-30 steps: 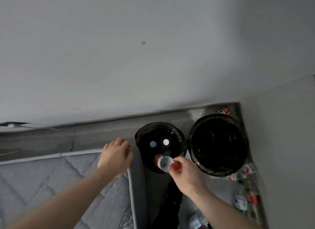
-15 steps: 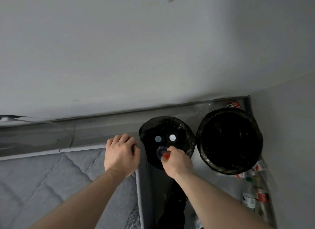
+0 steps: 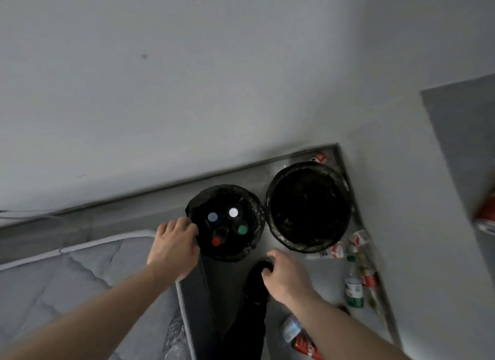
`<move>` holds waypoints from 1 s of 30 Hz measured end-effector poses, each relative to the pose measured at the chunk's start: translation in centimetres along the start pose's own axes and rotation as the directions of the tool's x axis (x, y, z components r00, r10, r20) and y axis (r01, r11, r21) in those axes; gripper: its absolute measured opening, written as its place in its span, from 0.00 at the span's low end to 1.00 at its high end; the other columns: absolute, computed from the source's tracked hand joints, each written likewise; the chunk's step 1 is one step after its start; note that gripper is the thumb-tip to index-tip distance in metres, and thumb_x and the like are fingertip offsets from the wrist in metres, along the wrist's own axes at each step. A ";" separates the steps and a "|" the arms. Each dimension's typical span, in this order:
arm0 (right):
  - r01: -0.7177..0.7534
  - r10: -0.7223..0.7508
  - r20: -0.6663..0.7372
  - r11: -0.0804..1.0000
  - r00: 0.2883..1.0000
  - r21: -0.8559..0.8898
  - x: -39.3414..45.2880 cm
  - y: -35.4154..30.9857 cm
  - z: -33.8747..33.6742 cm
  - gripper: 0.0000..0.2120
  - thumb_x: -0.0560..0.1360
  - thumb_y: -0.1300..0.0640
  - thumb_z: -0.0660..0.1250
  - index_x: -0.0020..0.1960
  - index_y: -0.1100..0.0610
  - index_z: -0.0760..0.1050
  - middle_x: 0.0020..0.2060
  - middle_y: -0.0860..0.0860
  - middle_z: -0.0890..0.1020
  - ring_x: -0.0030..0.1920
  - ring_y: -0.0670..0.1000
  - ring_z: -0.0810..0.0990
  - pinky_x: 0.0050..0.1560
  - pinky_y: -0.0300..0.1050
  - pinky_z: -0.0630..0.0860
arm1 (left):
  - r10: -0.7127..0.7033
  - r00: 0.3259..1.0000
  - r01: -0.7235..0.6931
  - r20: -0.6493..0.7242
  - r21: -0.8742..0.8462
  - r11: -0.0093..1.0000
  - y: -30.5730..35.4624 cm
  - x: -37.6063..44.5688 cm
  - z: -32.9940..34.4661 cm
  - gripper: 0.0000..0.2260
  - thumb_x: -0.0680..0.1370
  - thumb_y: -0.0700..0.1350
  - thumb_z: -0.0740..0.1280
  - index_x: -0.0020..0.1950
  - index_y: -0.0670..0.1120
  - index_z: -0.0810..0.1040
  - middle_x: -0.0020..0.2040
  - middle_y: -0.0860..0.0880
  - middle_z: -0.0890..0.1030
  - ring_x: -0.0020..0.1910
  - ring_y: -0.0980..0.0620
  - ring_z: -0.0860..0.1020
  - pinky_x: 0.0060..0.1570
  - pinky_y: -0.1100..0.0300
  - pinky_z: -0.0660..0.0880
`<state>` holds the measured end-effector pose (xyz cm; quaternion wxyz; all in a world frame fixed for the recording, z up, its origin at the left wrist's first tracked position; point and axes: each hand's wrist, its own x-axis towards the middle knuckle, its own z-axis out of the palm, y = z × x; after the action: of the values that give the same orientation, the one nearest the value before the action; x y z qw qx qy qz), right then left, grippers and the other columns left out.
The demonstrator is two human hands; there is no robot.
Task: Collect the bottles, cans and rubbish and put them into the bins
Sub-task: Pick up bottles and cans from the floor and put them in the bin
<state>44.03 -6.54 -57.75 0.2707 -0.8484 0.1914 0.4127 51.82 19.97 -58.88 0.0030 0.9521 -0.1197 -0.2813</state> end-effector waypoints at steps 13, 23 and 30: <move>-0.265 0.285 -0.077 0.943 0.955 0.204 -15.6 24.7 0.2 0.19 0.75 0.50 0.66 0.66 0.47 0.73 0.64 0.49 0.76 0.61 0.52 0.76 0.60 0.47 0.76 | 0.293 0.925 -0.304 0.244 0.011 0.953 27.9 -7.3 2.4 0.16 0.77 0.50 0.61 0.65 0.53 0.74 0.65 0.51 0.69 0.66 0.46 0.68 0.66 0.52 0.67; -0.311 0.350 -0.123 0.915 0.929 0.256 -29.5 37.8 1.3 0.28 0.79 0.49 0.63 0.77 0.51 0.61 0.74 0.50 0.64 0.71 0.55 0.67 0.67 0.48 0.71 | 0.326 0.909 -0.355 0.259 0.074 0.932 40.7 -19.7 1.8 0.21 0.78 0.50 0.63 0.71 0.55 0.70 0.72 0.52 0.65 0.72 0.49 0.66 0.72 0.52 0.64; -0.306 0.407 -0.257 0.883 0.877 0.355 -40.1 39.2 -6.1 0.26 0.77 0.51 0.62 0.75 0.51 0.64 0.71 0.50 0.68 0.66 0.55 0.72 0.64 0.49 0.73 | 0.449 0.873 -0.458 0.189 0.002 0.889 47.6 -26.5 -7.7 0.21 0.77 0.50 0.65 0.71 0.55 0.70 0.74 0.53 0.63 0.71 0.49 0.66 0.72 0.52 0.65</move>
<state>2.68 -36.81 -34.15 0.2812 -0.8019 0.4489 0.2764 23.65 -20.68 -34.81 0.0357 0.8674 -0.3457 -0.3561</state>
